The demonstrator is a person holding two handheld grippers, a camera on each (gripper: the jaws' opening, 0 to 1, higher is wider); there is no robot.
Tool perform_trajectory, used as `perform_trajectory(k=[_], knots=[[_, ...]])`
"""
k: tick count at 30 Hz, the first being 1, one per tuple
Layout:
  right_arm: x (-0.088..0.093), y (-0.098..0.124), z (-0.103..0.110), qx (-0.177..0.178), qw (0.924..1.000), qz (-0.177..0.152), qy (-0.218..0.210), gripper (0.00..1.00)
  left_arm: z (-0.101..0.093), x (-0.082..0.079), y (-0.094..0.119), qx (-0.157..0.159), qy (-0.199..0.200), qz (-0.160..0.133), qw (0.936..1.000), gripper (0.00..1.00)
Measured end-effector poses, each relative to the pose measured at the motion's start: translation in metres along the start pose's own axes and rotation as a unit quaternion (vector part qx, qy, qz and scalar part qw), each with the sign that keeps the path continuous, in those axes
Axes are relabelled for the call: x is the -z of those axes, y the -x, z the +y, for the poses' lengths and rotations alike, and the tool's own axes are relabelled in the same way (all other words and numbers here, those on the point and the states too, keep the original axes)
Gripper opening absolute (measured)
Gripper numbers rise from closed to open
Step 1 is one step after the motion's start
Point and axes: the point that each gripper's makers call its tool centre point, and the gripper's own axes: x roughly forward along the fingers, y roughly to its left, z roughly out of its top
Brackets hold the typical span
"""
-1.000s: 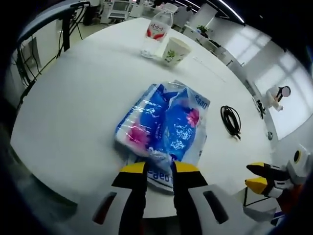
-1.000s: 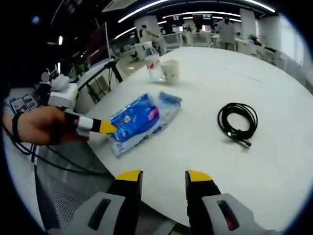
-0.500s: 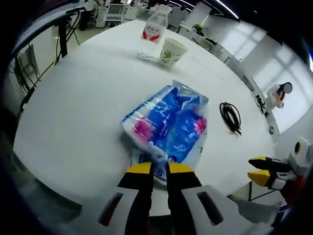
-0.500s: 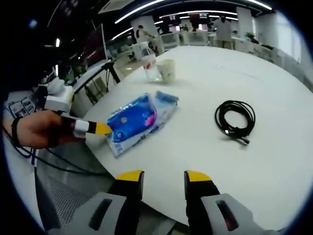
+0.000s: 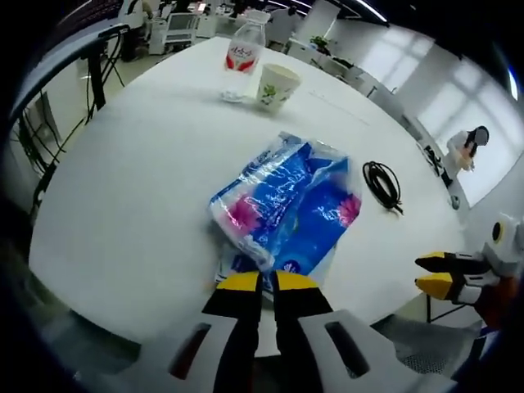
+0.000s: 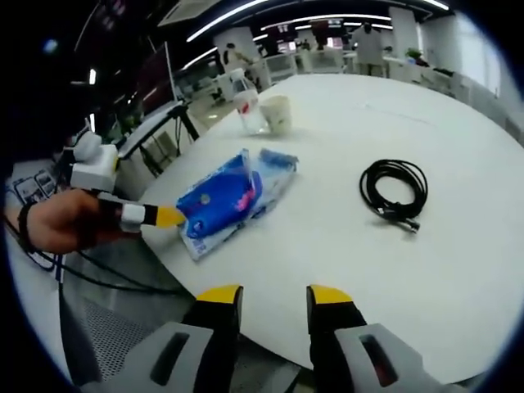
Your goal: Arrange the tabletop items into an orderly group along one side of the table until the central work area is clear of visible clutter.
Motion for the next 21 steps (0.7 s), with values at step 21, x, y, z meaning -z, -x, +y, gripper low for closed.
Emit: perform_trajectory(k=[21], knots=[[-0.010,-0.025,0.017,-0.030,0.9989,0.003,-0.035,0.31,-0.011,0.008,0.002,0.021,-0.068,0.007,0.9974,0.01]])
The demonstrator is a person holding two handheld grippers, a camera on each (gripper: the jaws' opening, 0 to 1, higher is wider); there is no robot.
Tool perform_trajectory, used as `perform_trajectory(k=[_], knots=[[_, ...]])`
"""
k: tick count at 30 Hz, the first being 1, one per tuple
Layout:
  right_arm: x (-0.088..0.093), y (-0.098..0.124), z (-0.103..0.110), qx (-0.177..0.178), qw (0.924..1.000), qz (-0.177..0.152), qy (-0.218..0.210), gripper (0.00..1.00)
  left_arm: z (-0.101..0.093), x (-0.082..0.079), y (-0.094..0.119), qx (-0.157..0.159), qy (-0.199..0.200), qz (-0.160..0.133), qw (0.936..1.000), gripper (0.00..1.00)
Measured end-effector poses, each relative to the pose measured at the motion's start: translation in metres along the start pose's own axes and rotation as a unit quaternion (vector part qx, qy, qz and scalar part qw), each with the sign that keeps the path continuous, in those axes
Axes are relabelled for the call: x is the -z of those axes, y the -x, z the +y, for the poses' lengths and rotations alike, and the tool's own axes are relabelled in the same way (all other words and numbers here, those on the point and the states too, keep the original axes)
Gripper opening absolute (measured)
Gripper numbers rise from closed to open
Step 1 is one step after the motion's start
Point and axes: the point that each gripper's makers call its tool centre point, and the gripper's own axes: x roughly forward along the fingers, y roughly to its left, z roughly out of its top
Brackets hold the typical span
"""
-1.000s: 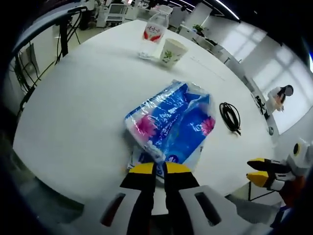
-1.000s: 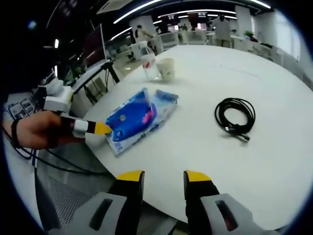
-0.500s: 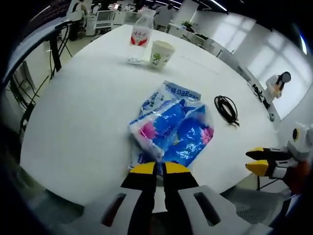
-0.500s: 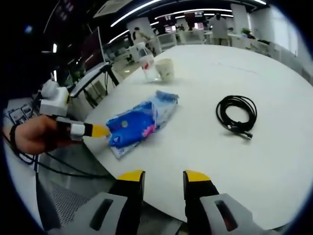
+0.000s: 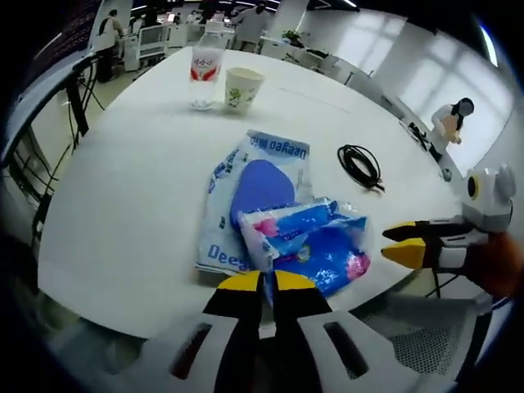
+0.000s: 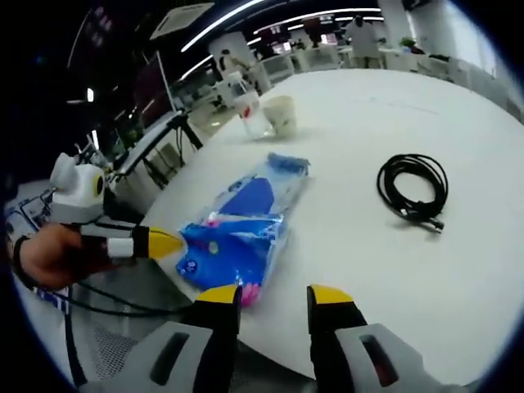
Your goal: Arrange the tabletop items into an orderly group along one side of the table until the central work area is clear of visible clutter.
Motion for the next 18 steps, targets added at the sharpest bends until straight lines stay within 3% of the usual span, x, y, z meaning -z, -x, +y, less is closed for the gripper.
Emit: perform_trajectory(k=[5,9,11,18], knots=[[0.004,-0.005,0.001,-0.004,0.9997,0.009,-0.021,0.30,-0.007,0.005,0.000,0.002,-0.006,0.000,1.0000,0.01],[0.012,-0.010,0.002,-0.011,0.9995,0.024,-0.020,0.29,-0.024,0.013,0.000,0.008,-0.006,-0.005,0.9999,0.01],[0.016,-0.010,0.000,-0.011,0.9992,0.037,-0.006,0.26,-0.032,0.016,0.001,0.009,-0.006,-0.009,0.9999,0.01],[0.013,-0.005,-0.014,-0.012,0.9988,0.039,0.025,0.08,-0.045,0.017,-0.006,-0.002,0.007,-0.027,0.9996,0.00]])
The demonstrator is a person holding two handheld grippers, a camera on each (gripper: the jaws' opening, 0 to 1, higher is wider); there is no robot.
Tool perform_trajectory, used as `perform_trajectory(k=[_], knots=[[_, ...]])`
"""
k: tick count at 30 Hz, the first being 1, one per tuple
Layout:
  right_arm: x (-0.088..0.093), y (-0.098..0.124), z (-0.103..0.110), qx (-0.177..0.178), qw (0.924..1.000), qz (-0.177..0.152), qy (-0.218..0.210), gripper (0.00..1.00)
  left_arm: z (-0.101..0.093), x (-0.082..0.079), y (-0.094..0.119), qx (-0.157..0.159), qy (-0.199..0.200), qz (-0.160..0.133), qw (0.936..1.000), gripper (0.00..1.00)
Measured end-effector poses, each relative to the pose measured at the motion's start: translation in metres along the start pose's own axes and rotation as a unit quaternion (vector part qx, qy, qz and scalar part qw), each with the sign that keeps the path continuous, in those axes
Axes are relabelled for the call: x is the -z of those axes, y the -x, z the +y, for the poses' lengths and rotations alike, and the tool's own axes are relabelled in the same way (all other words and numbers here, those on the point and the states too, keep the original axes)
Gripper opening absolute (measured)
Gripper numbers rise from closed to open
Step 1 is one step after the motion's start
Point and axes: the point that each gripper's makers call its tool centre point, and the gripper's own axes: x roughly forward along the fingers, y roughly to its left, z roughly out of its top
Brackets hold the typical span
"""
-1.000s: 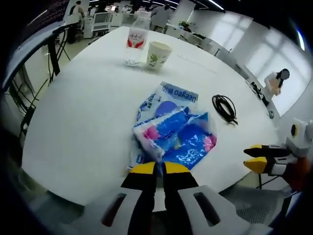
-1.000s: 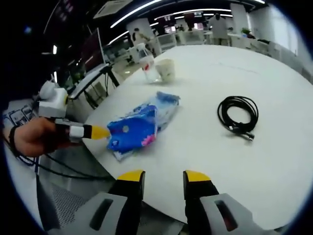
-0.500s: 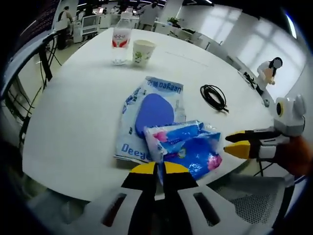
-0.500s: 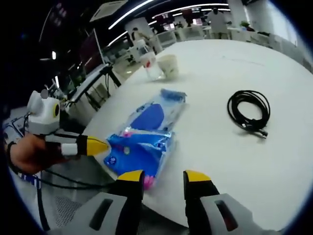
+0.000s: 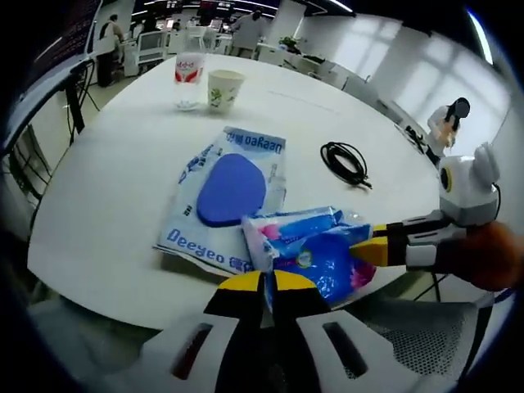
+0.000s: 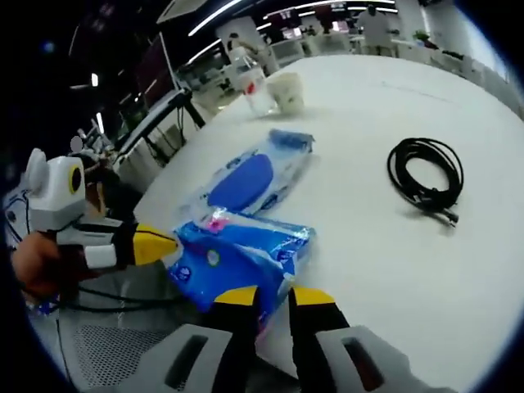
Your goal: Arrange the tabletop items into an orderly group along one side of the table until the central work area is clear of visible clutter.
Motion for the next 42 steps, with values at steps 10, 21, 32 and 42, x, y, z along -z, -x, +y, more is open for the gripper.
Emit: perform_trajectory(k=[10,21,32,42], knots=[[0.006,0.016,-0.030,0.011,0.9999,-0.011,0.001,0.00,-0.034,0.000,-0.017,0.007,-0.017,-0.008,0.9998,0.00],[0.007,0.028,-0.042,0.014,0.9990,-0.024,-0.034,0.00,-0.043,-0.001,-0.026,0.027,-0.025,0.013,0.9993,0.00],[-0.001,0.020,-0.032,0.014,0.9987,-0.025,-0.042,0.00,-0.032,-0.009,-0.023,0.032,-0.042,0.014,0.9985,0.00],[-0.003,0.014,-0.012,0.002,0.9990,-0.018,-0.041,0.00,-0.013,-0.006,-0.013,0.028,-0.033,0.023,0.9988,0.00]])
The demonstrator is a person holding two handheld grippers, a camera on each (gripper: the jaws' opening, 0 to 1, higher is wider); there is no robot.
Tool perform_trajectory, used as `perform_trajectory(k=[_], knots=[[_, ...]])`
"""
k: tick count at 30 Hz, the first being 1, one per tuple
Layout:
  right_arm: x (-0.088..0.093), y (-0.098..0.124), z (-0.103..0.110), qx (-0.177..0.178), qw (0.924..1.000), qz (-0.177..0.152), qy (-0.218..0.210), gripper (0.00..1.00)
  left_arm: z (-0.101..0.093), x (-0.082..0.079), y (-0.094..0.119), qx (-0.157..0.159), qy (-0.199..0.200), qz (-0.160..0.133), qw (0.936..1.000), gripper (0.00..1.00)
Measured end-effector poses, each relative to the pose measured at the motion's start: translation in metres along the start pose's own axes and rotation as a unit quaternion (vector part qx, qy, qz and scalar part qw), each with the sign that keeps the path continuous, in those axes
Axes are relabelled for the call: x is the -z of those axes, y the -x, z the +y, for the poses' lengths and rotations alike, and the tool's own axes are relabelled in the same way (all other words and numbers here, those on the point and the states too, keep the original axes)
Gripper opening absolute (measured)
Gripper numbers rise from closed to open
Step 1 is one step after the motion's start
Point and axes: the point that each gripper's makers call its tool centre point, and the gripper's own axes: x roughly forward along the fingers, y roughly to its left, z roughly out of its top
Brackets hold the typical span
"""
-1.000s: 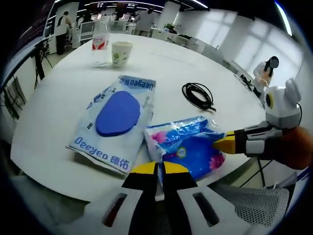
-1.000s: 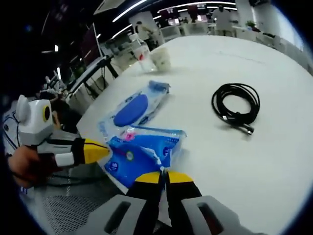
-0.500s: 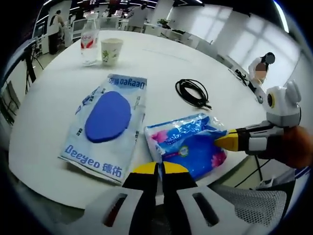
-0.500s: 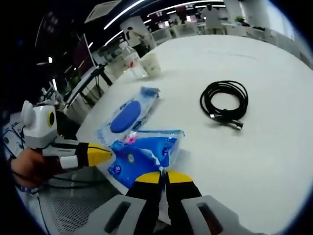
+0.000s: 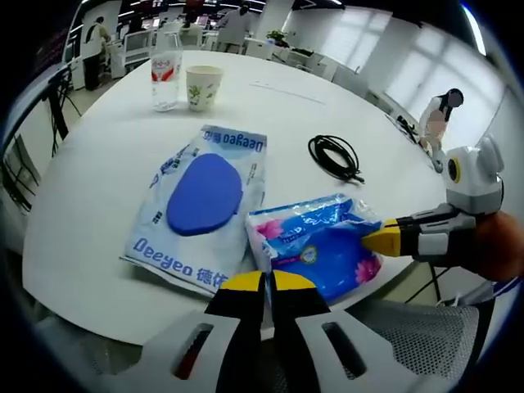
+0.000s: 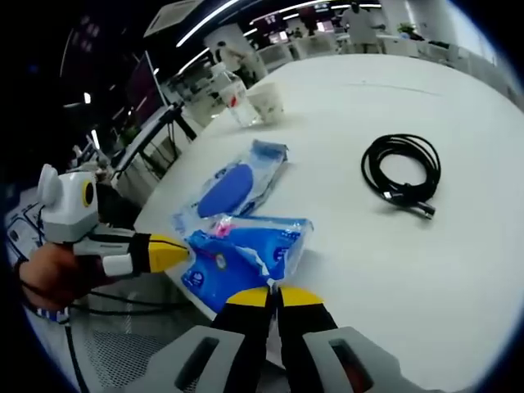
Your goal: Arrange the tabletop items into an orderly group along one side of the table until the central work area is clear of visible clutter.
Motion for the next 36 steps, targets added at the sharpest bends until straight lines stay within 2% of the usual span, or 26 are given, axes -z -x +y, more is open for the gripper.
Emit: perform_trajectory(k=[3,6,11,17,23,30,36], knots=[[-0.002,-0.001,-0.001,0.004,0.9999,-0.001,-0.010,0.00,-0.001,-0.004,0.000,0.008,-0.005,0.003,1.0000,0.00],[-0.006,-0.004,0.002,0.005,0.9999,-0.004,-0.013,0.00,0.004,-0.010,0.005,0.014,-0.034,0.007,0.9993,0.00],[-0.012,-0.012,0.009,0.003,0.9997,-0.012,-0.020,0.00,0.011,-0.017,0.009,0.016,-0.037,0.008,0.9992,0.00],[-0.018,-0.013,0.007,0.010,0.9996,-0.017,-0.019,0.00,0.019,-0.029,0.004,0.025,-0.043,0.003,0.9988,0.00],[-0.024,-0.013,0.001,0.016,0.9994,-0.020,-0.022,0.00,0.014,-0.034,-0.003,0.032,-0.043,0.004,0.9985,0.00],[-0.022,-0.013,-0.007,0.022,0.9992,-0.016,-0.030,0.00,0.010,-0.031,-0.009,0.036,-0.039,0.010,0.9985,0.00],[-0.025,-0.010,-0.020,0.027,0.9989,-0.017,-0.035,0.00,-0.002,-0.037,-0.018,0.041,-0.046,0.017,0.9980,0.00]])
